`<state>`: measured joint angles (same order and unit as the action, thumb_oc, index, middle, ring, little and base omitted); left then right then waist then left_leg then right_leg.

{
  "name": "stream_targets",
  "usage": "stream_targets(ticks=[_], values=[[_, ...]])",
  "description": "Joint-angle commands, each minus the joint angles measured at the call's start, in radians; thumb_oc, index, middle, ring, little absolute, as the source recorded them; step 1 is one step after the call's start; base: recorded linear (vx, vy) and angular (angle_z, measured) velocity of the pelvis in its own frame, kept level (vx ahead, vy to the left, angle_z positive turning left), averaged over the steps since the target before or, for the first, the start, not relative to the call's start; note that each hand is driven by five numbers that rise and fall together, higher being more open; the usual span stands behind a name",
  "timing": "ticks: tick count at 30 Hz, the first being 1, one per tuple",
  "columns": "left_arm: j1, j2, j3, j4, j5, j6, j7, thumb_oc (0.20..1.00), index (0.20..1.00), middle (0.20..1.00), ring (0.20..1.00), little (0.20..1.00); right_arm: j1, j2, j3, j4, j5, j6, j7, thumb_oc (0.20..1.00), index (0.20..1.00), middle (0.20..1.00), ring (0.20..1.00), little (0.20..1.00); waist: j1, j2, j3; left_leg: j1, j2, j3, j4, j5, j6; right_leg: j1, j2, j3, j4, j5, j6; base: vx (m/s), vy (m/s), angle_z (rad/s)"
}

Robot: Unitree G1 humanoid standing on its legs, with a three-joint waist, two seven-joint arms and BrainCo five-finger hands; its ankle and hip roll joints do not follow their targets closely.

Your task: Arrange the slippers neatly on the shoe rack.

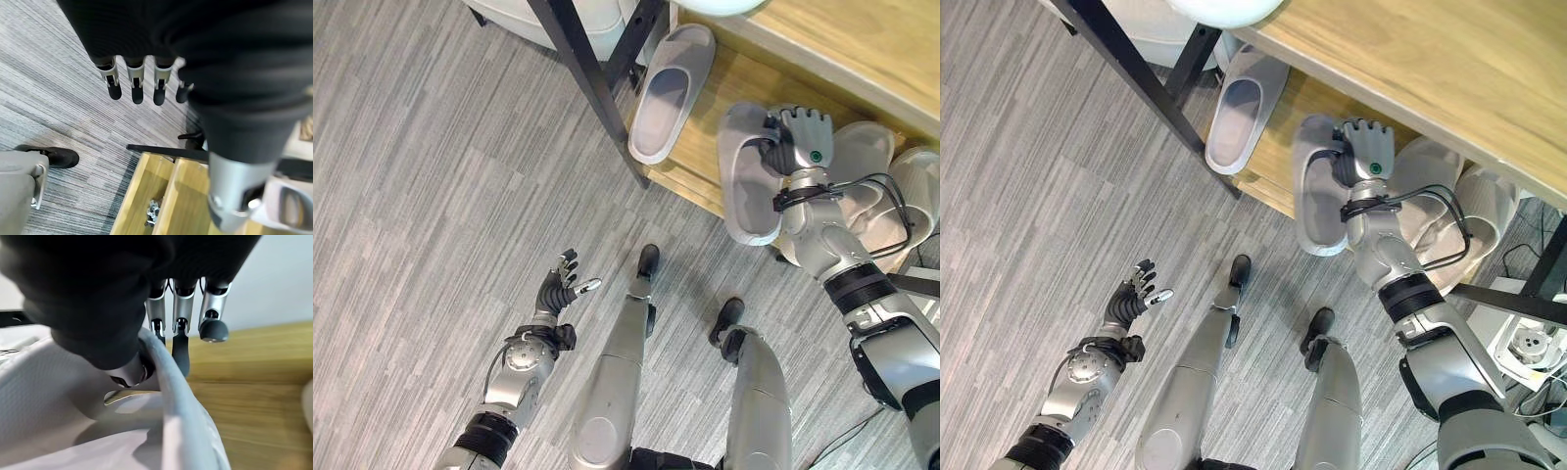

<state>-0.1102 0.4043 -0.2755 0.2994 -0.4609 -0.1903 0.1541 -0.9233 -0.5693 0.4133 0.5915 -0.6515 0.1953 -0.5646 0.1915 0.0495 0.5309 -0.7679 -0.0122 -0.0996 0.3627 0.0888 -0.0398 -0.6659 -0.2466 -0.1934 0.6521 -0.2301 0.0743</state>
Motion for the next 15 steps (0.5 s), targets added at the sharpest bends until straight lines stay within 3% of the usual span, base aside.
stream_targets(ticks=[1, 8, 9, 15], values=[[0.029, 0.030, -0.021, -0.032, -0.031, -0.044, 0.002, 1.000, 1.000, 1.000, 1.000, 1.000, -0.048, -0.001, -0.022, -0.012, 0.063, 0.004, -0.090, 0.200, 0.200, 0.200, 0.200, 0.200, 0.007, -0.020, -0.101, -0.002, 0.035, -0.008, 0.097, -0.217, -0.007, 0.030, -0.016, 0.034, -0.148, 0.063, 0.073, 0.00, 0.000, 0.00], [-0.016, 0.035, -0.047, -0.025, -0.036, -0.051, 0.008, 1.000, 1.000, 1.000, 1.000, 1.000, -0.128, 0.048, 0.013, 0.107, 0.138, 0.005, -0.098, 0.200, 0.200, 0.200, 0.200, 0.200, 0.009, -0.009, -0.101, -0.011, 0.024, -0.009, 0.089, -0.221, -0.003, 0.020, -0.020, 0.032, -0.155, 0.060, 0.073, 0.00, 0.011, 0.01], [-0.032, 0.041, -0.062, -0.021, -0.046, -0.050, 0.011, 1.000, 1.000, 1.000, 1.000, 1.000, -0.179, 0.064, 0.043, 0.190, 0.193, 0.001, -0.092, 1.000, 1.000, 1.000, 1.000, 1.000, 0.014, -0.005, -0.105, -0.009, 0.021, -0.008, 0.089, -0.223, -0.004, 0.027, -0.020, 0.031, -0.157, 0.057, 0.071, 0.03, 0.030, 0.01], [-0.046, 0.045, -0.077, -0.002, -0.052, -0.042, 0.016, 1.000, 1.000, 1.000, 1.000, 1.000, -0.237, 0.096, 0.078, 0.265, 0.286, -0.017, -0.065, 1.000, 1.000, 1.000, 1.000, 1.000, 0.012, -0.010, -0.109, 0.011, 0.018, -0.006, 0.077, -0.224, -0.006, 0.050, -0.017, 0.028, -0.174, 0.057, 0.067, 0.01, 0.005, 0.00]])
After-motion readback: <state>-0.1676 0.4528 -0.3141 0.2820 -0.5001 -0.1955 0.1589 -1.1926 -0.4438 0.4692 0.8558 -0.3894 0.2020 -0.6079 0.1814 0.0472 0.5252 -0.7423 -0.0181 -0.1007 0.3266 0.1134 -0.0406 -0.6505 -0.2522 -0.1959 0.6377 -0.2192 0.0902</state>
